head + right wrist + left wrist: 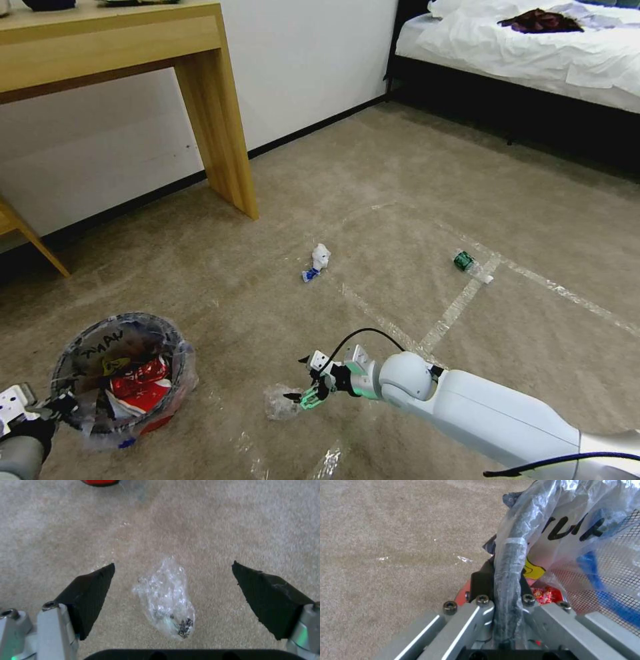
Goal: Pick up the trash bin and place the garbage on the floor into it.
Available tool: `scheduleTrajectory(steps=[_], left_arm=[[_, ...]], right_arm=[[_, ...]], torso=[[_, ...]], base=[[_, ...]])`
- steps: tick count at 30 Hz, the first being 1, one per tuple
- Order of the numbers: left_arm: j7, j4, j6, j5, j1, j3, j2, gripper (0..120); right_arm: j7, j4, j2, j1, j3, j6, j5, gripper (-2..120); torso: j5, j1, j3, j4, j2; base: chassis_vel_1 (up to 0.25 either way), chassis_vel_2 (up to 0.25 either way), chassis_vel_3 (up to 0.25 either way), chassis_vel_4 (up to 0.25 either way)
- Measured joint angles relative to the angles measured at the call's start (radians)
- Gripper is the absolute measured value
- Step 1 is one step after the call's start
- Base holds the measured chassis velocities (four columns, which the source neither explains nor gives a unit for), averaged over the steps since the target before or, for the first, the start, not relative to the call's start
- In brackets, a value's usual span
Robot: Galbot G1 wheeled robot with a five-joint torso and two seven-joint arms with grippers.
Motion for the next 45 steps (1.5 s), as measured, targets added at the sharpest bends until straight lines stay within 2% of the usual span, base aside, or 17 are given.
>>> scheduleTrajectory(steps=[17, 45], left_arm=[[-0.003, 0.021, 0.001, -0.005, -0.01, -0.005, 0.014, 0], [-0.004, 0.022, 0.001, -0.014, -0.006, -0.008, 0.025, 0]], right_arm=[[0.02, -0.13, 0.056, -0.012, -0.03, 0.035, 0.007, 92], [0.06, -0.172, 0.116, -0.035, -0.063, 0.037, 0.005, 92]], torso=[[0.0, 0.0, 0.0, 0.0, 0.0], [0.0, 0.0, 0.0, 0.0, 0.0]], base=[[0.0, 0.0, 0.0, 0.0], [0.0, 0.0, 0.0, 0.0]])
